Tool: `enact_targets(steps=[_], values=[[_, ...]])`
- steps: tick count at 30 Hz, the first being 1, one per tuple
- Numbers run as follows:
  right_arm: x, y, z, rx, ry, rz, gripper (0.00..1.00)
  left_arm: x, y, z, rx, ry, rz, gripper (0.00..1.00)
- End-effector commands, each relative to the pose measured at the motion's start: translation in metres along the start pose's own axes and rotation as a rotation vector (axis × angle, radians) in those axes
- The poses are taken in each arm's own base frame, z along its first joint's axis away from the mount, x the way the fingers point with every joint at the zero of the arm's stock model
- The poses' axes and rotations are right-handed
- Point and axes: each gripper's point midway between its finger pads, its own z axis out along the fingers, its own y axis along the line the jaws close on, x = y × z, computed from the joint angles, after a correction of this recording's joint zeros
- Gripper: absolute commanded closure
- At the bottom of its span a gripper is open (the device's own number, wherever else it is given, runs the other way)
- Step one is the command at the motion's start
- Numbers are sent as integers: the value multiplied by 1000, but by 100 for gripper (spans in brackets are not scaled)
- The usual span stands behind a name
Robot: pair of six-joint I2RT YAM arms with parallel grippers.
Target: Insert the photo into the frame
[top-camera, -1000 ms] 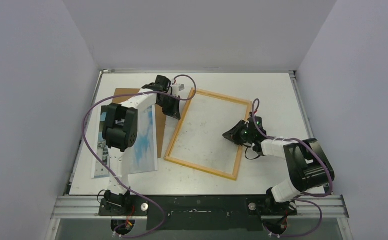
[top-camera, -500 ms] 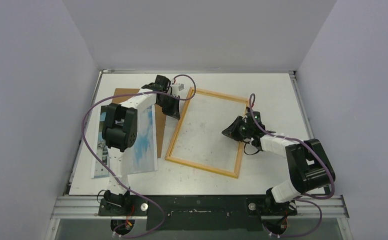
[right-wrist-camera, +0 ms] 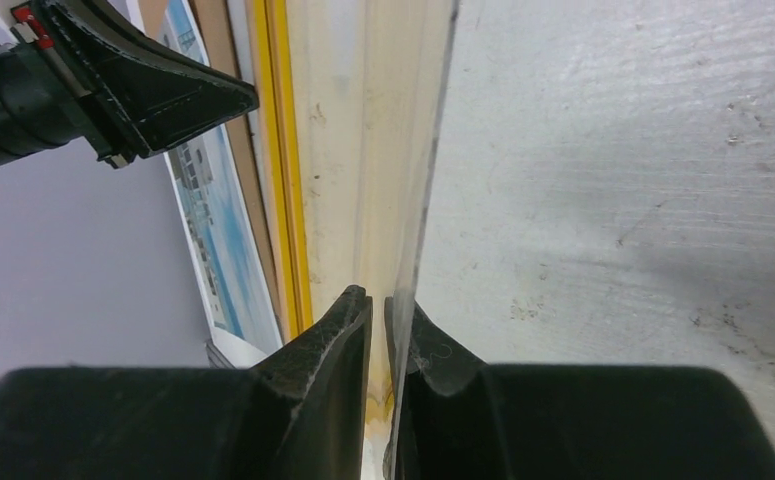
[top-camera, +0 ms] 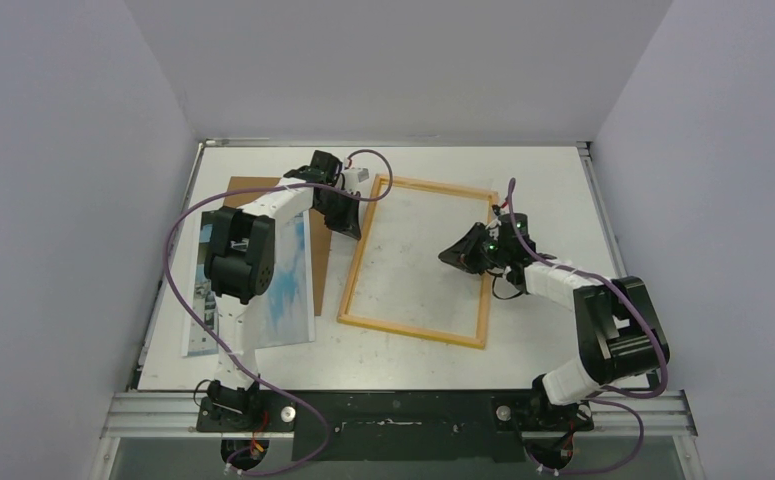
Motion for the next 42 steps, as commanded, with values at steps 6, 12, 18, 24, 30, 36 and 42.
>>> enact_targets(steps=[6, 12, 18, 24, 30, 36, 42], values=[[-17, 44, -10, -140, -9, -76, 87, 30, -3, 17, -11, 106, -11, 100], [-27, 40, -16, -149, -9, -84, 88, 29, -3, 17, -10, 104, -11, 100], [-36, 43, -14, -174, 15, -94, 87, 28, -4, 16, -10, 102, -10, 100], [-35, 42, -9, -181, 55, -96, 87, 27, -4, 16, -8, 102, -10, 100], [-38, 45, -12, -199, 59, -105, 87, 27, -3, 17, -10, 106, -10, 100], [-45, 50, -17, -211, 21, -93, 87, 27, 0, 16, -25, 105, -4, 100], [-40, 46, -14, -217, 52, -79, 88, 27, 4, 15, -41, 104, -3, 100]])
